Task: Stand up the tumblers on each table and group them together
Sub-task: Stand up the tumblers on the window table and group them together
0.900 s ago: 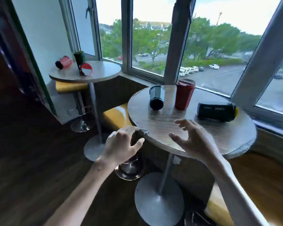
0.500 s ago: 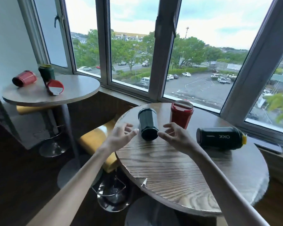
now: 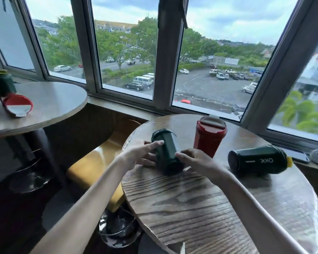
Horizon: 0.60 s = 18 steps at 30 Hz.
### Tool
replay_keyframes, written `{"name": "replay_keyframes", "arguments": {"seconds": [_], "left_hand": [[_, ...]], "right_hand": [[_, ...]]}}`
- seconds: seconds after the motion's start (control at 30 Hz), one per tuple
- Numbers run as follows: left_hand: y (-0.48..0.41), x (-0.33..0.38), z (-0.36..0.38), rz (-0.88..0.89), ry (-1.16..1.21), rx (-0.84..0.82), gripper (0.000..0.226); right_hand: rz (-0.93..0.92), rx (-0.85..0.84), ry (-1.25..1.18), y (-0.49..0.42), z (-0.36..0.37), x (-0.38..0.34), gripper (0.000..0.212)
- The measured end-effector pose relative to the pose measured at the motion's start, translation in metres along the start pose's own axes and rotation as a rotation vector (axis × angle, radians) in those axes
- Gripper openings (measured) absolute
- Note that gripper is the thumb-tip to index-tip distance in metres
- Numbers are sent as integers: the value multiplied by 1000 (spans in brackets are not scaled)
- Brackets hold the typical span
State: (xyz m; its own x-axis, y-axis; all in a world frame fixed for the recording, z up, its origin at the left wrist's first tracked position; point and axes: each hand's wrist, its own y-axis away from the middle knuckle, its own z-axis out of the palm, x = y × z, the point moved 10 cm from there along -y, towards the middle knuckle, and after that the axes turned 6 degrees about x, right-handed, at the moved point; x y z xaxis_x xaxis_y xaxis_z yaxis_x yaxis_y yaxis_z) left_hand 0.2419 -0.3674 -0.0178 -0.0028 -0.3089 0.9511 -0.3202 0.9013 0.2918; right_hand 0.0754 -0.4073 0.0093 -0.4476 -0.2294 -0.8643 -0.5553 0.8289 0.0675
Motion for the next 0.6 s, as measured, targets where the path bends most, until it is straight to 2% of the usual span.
{"name": "replay_keyframes", "arguments": {"seconds": [0.13, 0.23, 0.37, 0.6], "left_hand": [[5, 10, 2, 74, 44, -37, 54], [18, 38, -9, 245, 154, 0, 50], [33, 74, -26, 461, 149, -18, 71], [41, 73, -34, 554, 164, -8, 80]], "right_hand": [[-38, 72, -85, -2, -2, -1, 33], [-151, 161, -70, -4, -5, -12, 50], [-296, 262, -123, -7, -11, -35, 72], [-339, 270, -205, -7, -8, -36, 79]]}}
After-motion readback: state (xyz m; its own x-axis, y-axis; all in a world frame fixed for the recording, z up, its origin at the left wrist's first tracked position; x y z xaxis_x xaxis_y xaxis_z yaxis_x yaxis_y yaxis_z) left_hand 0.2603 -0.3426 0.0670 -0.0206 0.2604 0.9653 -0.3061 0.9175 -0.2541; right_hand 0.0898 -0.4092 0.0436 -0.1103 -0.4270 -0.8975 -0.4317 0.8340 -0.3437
